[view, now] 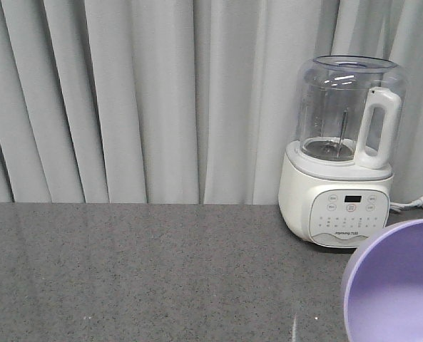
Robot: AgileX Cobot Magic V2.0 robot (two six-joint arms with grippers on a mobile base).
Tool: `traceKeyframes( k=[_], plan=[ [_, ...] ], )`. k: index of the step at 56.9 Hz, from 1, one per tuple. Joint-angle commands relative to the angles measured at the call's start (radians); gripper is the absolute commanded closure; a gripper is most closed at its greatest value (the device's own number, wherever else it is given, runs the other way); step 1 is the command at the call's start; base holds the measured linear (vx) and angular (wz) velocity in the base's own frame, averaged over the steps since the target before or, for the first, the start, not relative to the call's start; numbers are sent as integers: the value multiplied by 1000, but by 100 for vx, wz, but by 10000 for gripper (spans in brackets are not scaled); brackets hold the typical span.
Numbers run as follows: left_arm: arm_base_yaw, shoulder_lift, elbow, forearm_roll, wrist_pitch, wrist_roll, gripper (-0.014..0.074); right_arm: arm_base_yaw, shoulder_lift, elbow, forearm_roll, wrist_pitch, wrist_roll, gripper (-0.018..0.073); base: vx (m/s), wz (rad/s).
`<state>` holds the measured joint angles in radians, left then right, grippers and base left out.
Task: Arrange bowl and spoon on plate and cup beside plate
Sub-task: 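Grasp the lavender bowl rim with the right gripper and lift it, then drive the base, holding spoon and bowl, to the pale blue plate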
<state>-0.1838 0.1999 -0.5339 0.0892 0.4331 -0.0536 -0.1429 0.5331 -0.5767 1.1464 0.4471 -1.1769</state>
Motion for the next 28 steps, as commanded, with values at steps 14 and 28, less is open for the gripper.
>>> traceKeyframes(
  k=[14,28],
  plan=[
    [-2,13,-20,-2,-72,0,603,-3,1,-30,40,-43,-8,568,0,0],
    [-2,13,-20,-2,-72,0,603,-3,7,-28,39,-43,-8,568,0,0]
  ],
)
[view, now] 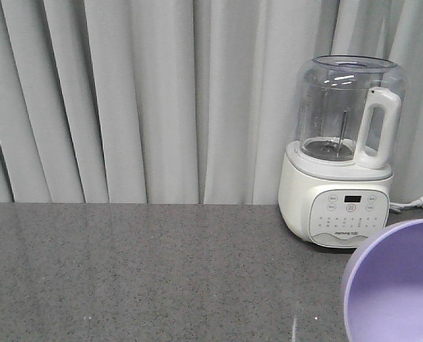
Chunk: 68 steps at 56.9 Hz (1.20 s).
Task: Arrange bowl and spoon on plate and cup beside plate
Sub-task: 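Drive the base, holding spoon and bowl, to the pale blue plate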
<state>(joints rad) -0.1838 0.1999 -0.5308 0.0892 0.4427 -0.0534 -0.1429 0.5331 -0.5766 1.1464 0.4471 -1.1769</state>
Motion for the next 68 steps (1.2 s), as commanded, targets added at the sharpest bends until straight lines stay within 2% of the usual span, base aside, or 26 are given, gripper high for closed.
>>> traceKeyframes(
  k=[1,29,68],
  plan=[
    [-2,13,-23,-2,-82,0,603,-3,7,-29,39,-43,-8,568,0,0],
    [-1,13,-23,-2,-82,0,603,-3,10,-29,39,-43,-7,568,-4,-18],
    [-1,13,-23,-2,-82,0,603,-3,10,-29,39,-43,-7,568,-17,-68]
  ],
)
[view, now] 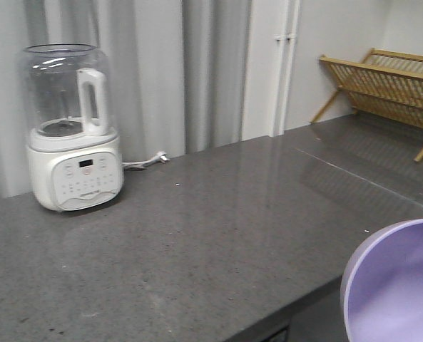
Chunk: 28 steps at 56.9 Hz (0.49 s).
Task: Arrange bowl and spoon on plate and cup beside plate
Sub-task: 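Drive the base, holding spoon and bowl, to the pale blue plate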
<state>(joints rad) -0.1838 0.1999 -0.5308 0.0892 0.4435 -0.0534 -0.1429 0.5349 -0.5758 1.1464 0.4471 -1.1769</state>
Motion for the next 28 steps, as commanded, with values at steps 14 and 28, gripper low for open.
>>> traceKeyframes(
  k=[14,28],
  plan=[
    [-1,13,-23,-2,-82,0,603,-3,8,-29,39,-43,-7,568,-15,-60],
    [-1,13,-23,-2,-82,0,603,-3,7,-29,37,-43,-7,568,-11,-56]
  ],
)
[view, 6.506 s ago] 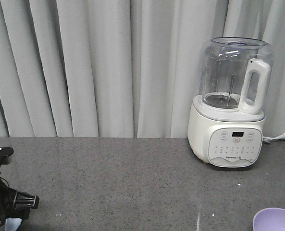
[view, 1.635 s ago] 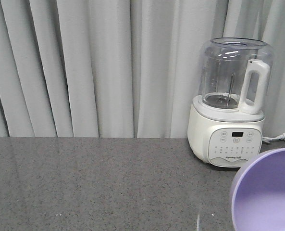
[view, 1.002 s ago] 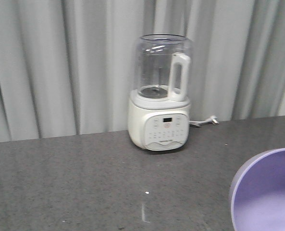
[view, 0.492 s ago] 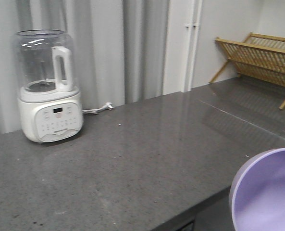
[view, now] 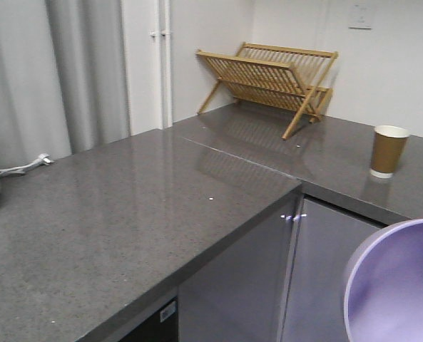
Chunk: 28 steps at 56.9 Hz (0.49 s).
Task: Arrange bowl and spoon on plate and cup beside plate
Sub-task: 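Drive the base, holding spoon and bowl, to the pale blue plate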
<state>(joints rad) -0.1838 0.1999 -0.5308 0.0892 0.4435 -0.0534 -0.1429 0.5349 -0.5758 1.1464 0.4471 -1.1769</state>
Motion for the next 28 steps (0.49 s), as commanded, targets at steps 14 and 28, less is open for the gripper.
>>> traceKeyframes(
  k=[14,28],
  plan=[
    [-1,13,-23,-2,-82,0,603,-3,7,-29,37,-43,-7,568,-2,-52],
    [-1,13,-23,-2,-82,0,603,-3,7,-29,37,-43,-7,568,11,-57]
  ],
)
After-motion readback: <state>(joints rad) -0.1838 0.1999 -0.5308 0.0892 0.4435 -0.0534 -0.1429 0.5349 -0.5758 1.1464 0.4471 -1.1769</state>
